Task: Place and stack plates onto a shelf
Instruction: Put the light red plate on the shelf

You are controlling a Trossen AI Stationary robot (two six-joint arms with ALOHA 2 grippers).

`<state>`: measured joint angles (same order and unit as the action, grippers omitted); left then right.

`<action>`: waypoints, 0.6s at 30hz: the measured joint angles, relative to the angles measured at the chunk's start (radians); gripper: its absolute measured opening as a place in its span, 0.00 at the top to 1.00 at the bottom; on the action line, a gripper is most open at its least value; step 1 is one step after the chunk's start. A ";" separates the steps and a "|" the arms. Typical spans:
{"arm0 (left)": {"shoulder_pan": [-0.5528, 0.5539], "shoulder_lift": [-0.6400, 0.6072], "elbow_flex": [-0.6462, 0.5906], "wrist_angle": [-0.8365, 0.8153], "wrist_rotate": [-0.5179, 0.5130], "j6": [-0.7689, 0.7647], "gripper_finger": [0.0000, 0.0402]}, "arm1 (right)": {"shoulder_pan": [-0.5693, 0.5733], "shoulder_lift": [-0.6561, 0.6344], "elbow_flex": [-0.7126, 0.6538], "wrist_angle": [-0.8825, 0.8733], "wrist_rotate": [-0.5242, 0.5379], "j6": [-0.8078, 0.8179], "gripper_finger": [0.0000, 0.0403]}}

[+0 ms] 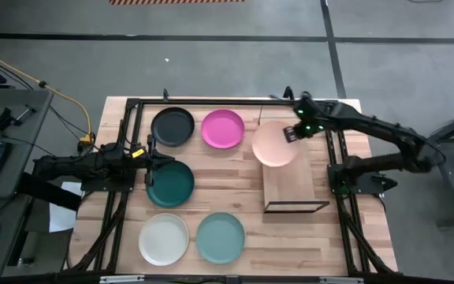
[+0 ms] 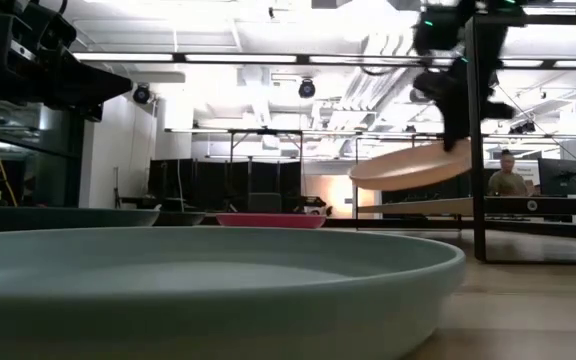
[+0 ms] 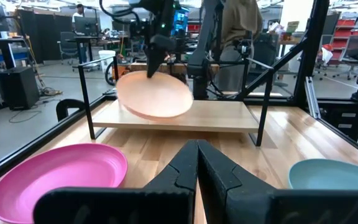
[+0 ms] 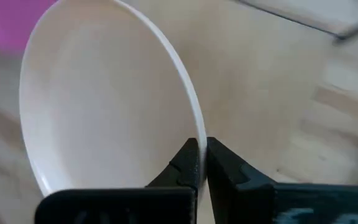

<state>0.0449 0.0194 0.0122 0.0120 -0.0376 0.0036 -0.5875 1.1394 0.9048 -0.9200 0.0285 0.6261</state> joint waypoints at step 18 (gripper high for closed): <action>0.000 0.000 0.000 0.000 0.000 0.000 1.00 | -0.142 -0.131 -0.316 0.226 0.072 0.236 1.00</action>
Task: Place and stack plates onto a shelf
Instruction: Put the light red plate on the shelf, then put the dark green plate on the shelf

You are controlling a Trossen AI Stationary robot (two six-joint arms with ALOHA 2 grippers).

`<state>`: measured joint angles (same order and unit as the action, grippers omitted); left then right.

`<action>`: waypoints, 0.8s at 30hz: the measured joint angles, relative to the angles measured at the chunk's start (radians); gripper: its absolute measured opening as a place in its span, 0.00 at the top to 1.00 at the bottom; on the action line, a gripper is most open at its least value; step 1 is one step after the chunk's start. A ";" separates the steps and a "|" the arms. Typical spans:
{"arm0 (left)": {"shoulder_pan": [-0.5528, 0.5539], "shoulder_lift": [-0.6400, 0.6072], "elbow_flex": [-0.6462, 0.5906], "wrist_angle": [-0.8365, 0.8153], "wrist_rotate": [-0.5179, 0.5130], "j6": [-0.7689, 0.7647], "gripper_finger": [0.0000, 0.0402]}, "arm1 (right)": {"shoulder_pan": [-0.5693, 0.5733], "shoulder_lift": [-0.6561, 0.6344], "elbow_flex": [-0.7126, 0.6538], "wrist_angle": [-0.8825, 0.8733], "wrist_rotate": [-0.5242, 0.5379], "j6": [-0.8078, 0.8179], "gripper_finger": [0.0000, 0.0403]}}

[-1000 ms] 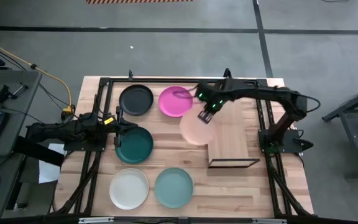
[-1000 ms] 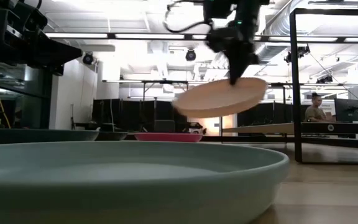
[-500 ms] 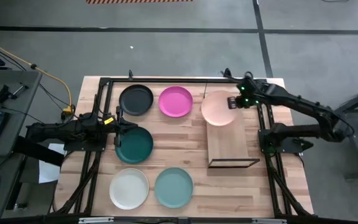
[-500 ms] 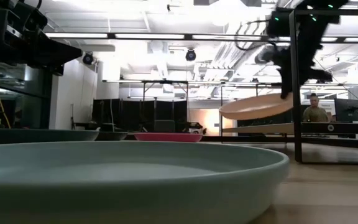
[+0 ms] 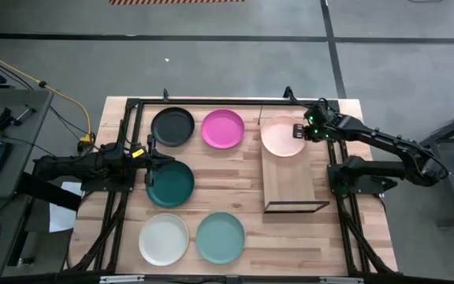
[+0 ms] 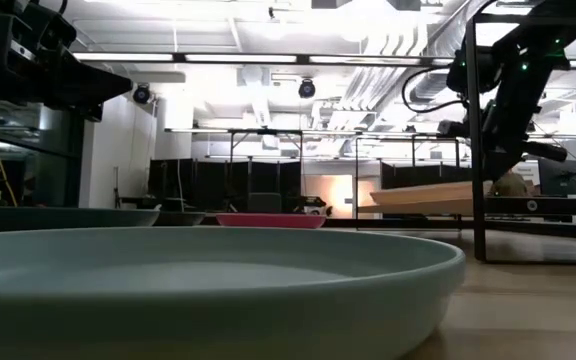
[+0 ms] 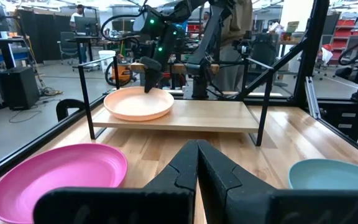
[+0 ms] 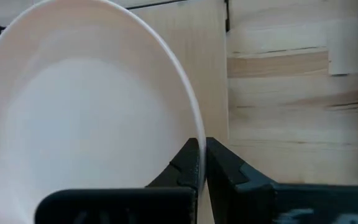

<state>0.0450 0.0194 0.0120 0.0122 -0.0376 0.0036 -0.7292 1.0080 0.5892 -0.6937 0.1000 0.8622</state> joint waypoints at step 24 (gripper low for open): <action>0.000 0.000 0.000 0.000 0.000 0.000 1.00 | 0.000 -0.030 0.210 -0.170 0.013 -0.146 0.61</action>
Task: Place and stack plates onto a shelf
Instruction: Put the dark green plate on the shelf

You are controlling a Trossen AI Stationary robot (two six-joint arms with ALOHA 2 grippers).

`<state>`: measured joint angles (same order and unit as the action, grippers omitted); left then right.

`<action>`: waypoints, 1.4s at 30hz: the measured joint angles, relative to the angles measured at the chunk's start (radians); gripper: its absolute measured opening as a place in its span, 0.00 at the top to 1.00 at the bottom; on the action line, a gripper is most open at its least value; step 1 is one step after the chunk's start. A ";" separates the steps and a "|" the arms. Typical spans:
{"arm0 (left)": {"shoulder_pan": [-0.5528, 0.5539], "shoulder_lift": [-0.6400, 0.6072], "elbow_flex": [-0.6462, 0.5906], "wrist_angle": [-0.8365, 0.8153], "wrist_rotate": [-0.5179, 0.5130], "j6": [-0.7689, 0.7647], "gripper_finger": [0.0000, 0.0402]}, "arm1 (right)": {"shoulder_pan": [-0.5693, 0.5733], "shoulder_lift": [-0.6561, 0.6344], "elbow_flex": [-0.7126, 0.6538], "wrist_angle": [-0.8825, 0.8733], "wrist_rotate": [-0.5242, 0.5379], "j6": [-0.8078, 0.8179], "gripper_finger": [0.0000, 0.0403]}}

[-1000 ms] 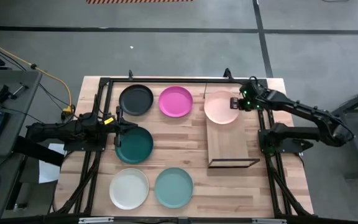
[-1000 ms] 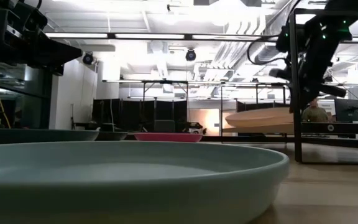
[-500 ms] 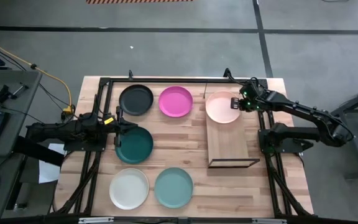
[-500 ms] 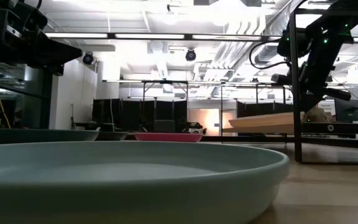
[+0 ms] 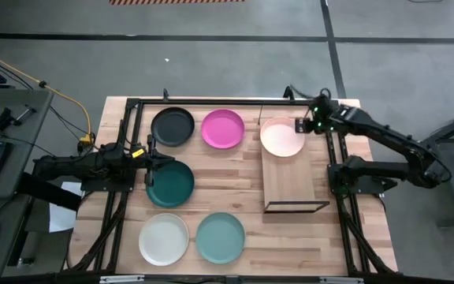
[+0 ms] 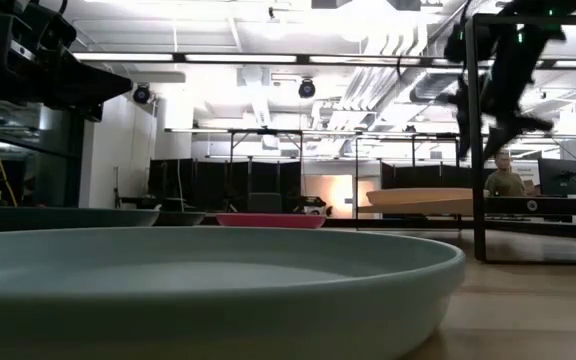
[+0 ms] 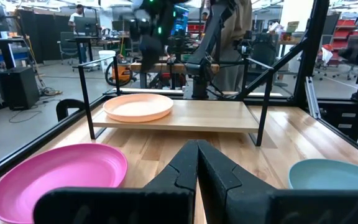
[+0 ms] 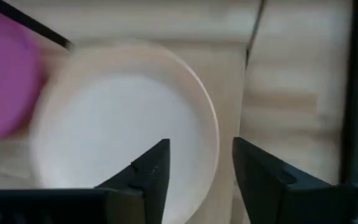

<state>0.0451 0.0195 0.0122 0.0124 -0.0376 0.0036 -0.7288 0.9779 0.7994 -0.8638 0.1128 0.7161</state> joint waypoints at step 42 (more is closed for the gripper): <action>0.000 0.315 0.447 -0.225 -0.125 -0.505 0.84 | 0.655 0.240 0.135 1.030 -0.033 0.250 0.57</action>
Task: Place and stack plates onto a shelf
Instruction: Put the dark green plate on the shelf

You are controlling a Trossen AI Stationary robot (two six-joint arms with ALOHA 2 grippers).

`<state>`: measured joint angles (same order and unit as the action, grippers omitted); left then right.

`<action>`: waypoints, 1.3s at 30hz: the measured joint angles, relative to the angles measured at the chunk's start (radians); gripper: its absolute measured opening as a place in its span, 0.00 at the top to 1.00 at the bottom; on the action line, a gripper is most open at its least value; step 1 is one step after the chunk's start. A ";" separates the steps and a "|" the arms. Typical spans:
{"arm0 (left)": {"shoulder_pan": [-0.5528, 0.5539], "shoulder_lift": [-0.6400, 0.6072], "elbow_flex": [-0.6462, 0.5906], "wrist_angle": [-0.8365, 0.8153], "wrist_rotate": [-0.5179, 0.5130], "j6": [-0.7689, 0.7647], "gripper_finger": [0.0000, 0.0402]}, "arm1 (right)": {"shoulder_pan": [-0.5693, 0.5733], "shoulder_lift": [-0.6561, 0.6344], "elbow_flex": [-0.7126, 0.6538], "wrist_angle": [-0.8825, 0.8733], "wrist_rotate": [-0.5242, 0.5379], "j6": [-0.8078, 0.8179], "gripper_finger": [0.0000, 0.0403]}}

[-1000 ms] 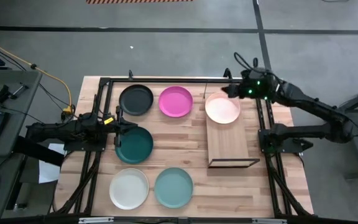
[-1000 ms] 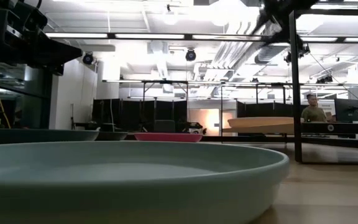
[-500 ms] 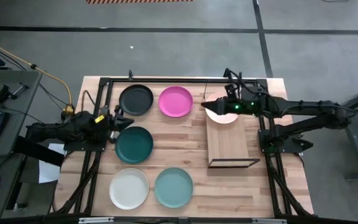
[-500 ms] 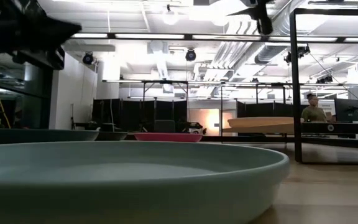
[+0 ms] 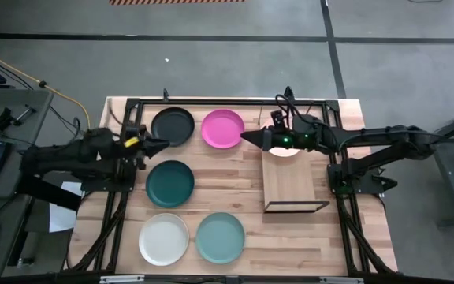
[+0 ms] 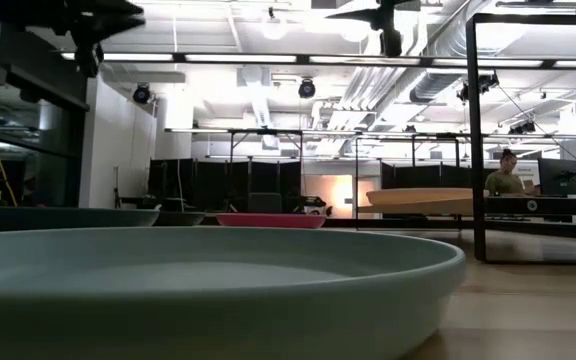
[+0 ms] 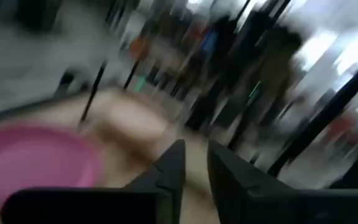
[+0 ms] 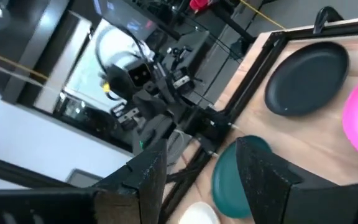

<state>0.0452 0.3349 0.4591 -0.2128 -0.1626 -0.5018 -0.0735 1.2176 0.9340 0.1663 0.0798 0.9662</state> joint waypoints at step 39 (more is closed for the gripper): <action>-0.677 0.753 0.210 -0.555 0.178 -0.940 0.66 | -0.019 -0.069 0.001 -0.290 -0.103 -0.276 0.57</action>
<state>-0.6319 1.0881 0.6693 -0.7676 0.0157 -1.4422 -0.0924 1.1484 0.9352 -0.1242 -0.0233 0.6903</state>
